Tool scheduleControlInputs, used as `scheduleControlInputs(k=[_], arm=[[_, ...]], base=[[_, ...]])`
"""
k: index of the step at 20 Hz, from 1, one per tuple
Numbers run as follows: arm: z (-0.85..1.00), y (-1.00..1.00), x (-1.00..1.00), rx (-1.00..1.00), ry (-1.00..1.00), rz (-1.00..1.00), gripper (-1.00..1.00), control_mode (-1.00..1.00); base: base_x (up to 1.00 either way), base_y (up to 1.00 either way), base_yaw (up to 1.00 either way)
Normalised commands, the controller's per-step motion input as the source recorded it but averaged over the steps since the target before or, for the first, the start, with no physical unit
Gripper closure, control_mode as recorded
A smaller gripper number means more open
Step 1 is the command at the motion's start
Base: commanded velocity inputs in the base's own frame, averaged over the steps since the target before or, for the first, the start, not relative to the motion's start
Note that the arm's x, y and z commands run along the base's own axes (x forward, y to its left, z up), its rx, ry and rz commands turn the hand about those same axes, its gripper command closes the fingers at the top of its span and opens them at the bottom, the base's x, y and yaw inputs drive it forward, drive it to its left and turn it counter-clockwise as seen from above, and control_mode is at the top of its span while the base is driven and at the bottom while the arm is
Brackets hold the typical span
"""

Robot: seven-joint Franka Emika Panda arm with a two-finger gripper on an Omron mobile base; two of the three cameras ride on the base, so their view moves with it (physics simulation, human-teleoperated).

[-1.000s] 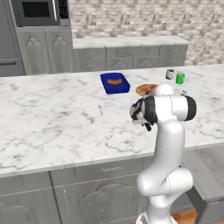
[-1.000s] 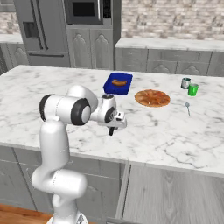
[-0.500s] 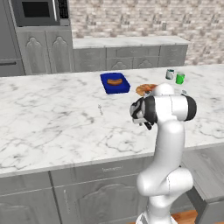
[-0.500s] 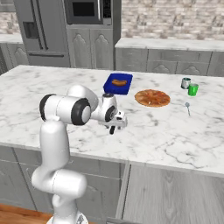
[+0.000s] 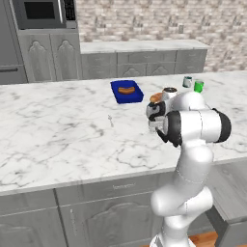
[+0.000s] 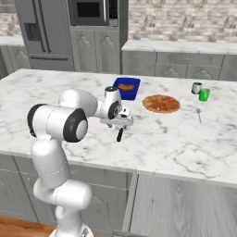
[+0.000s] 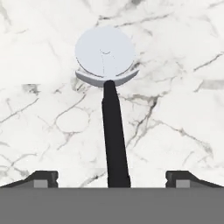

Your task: Take the pizza cutter from the drawer on the right and place it on the dining counter for cutting.

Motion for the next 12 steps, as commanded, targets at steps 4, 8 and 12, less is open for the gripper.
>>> scheduleControlInputs(k=[4, 8, 12], arm=[[0.83, 0.08, -1.0, 0.0, -0.01, 0.0, -1.0, -1.0], [0.94, 0.11, -1.0, 0.0, -0.01, 0.0, -1.0, -1.0], [0.83, 0.21, -1.0, 0.0, 0.0, 0.0, -1.0, -1.0]], base=[[0.0, 0.0, 0.0], [0.0, 0.0, 0.0], [0.0, 0.0, 0.0]])
